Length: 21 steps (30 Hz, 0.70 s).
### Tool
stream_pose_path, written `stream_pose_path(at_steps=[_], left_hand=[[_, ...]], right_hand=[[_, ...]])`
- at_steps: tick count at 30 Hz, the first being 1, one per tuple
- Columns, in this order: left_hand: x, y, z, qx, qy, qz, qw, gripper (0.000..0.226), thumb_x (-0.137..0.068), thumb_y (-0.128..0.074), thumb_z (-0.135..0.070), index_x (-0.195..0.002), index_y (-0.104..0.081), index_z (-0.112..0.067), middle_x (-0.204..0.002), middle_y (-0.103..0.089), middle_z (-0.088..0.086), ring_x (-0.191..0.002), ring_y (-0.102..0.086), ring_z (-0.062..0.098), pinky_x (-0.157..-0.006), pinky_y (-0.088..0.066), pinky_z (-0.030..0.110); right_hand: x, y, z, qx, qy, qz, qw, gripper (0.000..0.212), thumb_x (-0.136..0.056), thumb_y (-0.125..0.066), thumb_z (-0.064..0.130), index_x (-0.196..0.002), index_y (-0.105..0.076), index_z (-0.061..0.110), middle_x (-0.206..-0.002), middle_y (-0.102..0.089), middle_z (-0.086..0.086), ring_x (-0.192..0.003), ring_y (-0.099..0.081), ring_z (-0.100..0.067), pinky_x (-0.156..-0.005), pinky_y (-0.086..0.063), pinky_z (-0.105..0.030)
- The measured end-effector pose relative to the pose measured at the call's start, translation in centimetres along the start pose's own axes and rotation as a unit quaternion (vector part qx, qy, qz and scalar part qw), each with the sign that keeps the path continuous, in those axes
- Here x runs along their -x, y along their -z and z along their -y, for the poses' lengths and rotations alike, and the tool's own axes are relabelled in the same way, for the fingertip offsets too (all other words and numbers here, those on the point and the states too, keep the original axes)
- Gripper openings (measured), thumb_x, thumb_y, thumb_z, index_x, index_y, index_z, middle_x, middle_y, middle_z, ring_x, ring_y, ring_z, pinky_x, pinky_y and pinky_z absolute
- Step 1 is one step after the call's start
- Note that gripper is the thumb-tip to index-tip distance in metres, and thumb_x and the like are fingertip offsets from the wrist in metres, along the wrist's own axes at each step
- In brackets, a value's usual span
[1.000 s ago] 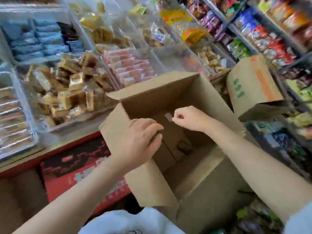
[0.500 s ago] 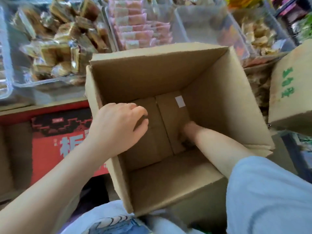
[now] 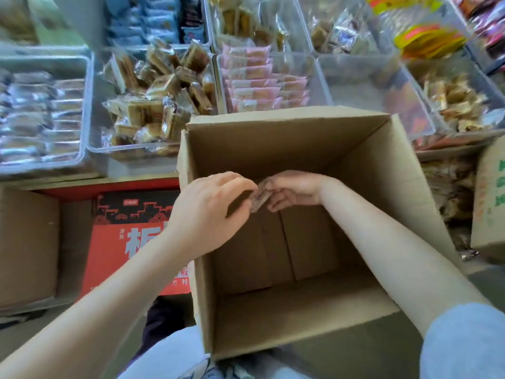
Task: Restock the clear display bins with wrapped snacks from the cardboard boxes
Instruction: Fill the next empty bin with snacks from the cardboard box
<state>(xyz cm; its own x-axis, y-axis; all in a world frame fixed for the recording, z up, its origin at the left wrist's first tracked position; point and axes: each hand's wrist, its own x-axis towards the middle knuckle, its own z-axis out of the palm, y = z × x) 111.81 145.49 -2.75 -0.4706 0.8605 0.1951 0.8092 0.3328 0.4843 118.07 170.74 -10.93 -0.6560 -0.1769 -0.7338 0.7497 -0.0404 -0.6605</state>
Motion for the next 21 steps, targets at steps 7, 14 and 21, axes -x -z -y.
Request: stream_pose_path(at_steps=[7,14,21], left_hand=[[-0.4,4.7,-0.7,0.432,0.336,-0.179,0.818,0.023,-0.102,-0.056,-0.022,-0.124,-0.060,-0.026,-0.117,-0.065,-0.003,-0.108,-0.065,0.011,-0.088,-0.058,0.033],[1.0,10.1,2.9,0.618,0.317,-0.030,0.719,0.051,-0.079,-0.070,-0.043,-0.122,-0.060,-0.016,-0.107,-0.073,0.014,-0.088,-0.073,0.026,-0.071,-0.058,0.034],[7.6,17.5,14.1,0.562,0.266,-0.031,0.782,0.028,-0.092,-0.070,-0.015,-0.120,-0.066,-0.018,-0.097,-0.076,0.007,-0.088,-0.074,0.023,-0.083,-0.061,0.035]], right_hand=[[8.5,-5.3,6.7,-0.122,0.231,0.000,0.965,0.057,-0.082,-0.067,0.014,-0.136,-0.049,0.008,-0.130,-0.061,-0.015,-0.121,-0.059,-0.026,-0.093,-0.053,-0.029],[9.5,-15.3,11.2,-0.009,0.335,-0.152,0.930,0.055,-0.088,-0.059,-0.016,-0.129,-0.050,0.019,-0.130,-0.058,-0.015,-0.120,-0.061,-0.030,-0.099,-0.052,-0.042],[3.2,-25.5,17.2,0.101,0.276,-0.164,0.942,0.039,-0.090,-0.072,0.019,-0.123,-0.054,0.027,-0.125,-0.060,-0.009,-0.118,-0.062,-0.021,-0.100,-0.051,-0.042]])
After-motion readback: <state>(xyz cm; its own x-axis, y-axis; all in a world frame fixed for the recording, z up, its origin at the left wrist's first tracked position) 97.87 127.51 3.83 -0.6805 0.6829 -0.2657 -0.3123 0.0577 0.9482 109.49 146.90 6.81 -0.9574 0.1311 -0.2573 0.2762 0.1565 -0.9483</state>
